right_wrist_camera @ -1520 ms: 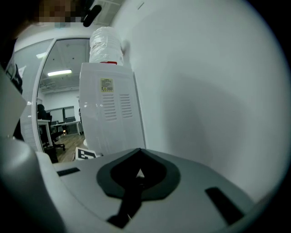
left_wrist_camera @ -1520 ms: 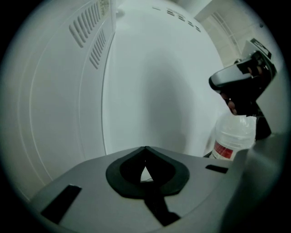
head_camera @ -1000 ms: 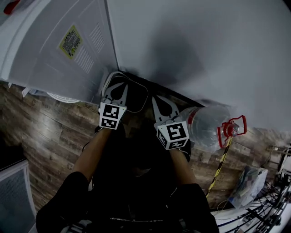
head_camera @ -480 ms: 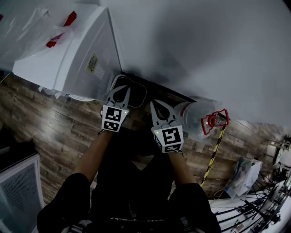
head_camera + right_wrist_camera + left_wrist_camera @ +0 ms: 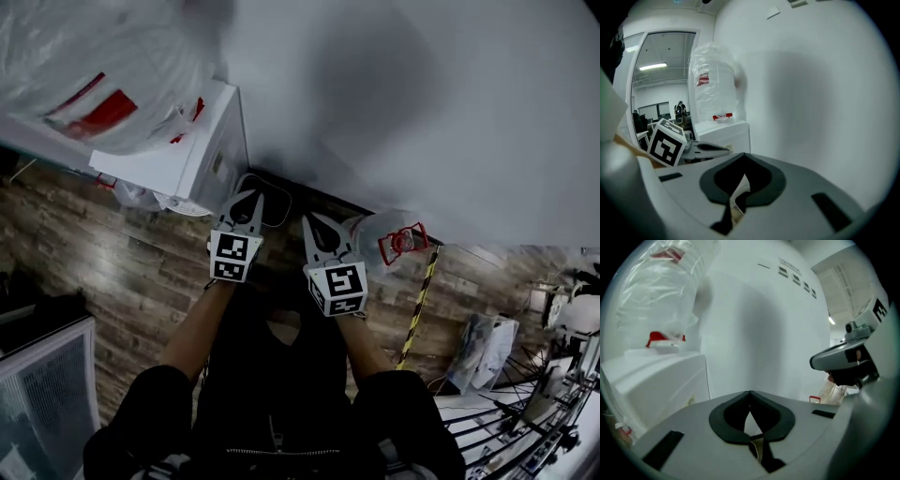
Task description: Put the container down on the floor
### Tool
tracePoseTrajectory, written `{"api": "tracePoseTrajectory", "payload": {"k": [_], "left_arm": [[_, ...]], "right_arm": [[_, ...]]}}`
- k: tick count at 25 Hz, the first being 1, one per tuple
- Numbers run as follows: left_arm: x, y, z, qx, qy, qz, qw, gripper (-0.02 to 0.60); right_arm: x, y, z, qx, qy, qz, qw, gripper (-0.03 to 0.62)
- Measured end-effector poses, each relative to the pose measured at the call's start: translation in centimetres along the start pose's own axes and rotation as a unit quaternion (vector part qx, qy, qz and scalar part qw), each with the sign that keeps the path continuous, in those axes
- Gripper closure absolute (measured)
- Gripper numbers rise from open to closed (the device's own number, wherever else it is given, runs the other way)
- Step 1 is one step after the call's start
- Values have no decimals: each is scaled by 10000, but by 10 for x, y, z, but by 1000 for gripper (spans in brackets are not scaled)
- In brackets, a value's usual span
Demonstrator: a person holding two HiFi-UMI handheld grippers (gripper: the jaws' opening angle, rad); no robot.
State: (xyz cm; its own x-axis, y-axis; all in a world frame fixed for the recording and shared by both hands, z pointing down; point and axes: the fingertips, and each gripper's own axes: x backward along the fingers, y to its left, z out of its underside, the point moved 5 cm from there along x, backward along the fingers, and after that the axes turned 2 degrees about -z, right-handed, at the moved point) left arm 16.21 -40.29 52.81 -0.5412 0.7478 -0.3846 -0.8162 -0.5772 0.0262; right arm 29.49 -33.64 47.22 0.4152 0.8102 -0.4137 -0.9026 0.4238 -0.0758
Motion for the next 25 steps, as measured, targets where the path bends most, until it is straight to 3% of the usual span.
{"api": "tracePoseTrajectory", "payload": {"k": [5, 11, 19, 25], "left_arm": [[45, 1, -65, 55, -180, 123, 9997, 568], [89, 5, -116, 148, -286, 87, 9994, 568], [127, 20, -137, 399, -352, -133, 9985, 567], [156, 27, -135, 383, -388, -186, 9983, 567]], "right_arm": [[34, 17, -60, -245, -24, 149, 9996, 583], [64, 50, -111, -498, -169, 288, 9982, 583], [78, 83, -122, -564, -179, 239, 9980, 585], [83, 102, -128, -566, -328, 188, 9977, 585]]}}
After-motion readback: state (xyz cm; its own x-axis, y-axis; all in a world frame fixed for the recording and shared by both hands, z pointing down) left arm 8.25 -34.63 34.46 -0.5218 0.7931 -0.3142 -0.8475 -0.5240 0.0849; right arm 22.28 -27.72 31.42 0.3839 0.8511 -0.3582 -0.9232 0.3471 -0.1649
